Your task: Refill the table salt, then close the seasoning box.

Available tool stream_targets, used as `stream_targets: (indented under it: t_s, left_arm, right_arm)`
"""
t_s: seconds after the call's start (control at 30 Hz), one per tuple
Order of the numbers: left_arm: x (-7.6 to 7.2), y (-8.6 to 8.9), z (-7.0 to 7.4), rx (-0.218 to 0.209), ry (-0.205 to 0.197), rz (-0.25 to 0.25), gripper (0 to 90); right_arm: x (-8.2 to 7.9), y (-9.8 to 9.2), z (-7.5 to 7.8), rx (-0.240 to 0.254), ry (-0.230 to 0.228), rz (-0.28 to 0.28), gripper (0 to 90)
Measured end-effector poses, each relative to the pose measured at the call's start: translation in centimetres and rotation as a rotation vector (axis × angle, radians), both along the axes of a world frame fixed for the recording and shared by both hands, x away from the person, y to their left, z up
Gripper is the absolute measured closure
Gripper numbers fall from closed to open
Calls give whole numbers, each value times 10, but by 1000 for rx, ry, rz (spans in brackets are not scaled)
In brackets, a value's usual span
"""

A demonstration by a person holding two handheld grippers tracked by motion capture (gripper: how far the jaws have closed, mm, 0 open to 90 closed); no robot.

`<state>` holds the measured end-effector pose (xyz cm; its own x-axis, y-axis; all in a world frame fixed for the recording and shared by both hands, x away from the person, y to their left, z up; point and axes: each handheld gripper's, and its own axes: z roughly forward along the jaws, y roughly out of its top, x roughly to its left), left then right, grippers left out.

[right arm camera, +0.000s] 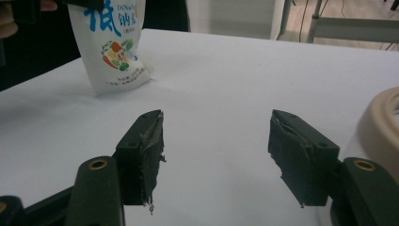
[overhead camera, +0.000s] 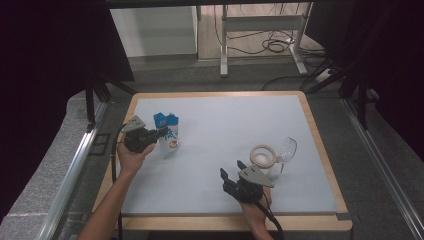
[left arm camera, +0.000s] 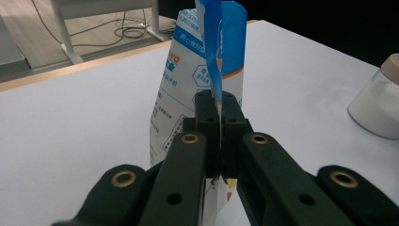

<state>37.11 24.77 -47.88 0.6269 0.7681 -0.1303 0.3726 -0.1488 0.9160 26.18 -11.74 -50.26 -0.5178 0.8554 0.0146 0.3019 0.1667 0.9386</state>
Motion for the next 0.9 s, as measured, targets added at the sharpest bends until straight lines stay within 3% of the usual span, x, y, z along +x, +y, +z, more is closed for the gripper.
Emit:
stream_targets:
  t_s: [0.37,0.57,0.9]
  left_arm:
    - [5,-2,1,-11,16,11,896]
    - [7,-4,1,-15,21,8,895]
    - [9,-4,2,-12,21,3,894]
  right_arm:
    - [-17,-48,17,-38,-30,63,473]
    - [-25,-74,27,-48,-56,86,595]
    - [-33,-120,36,-10,-59,24,833]
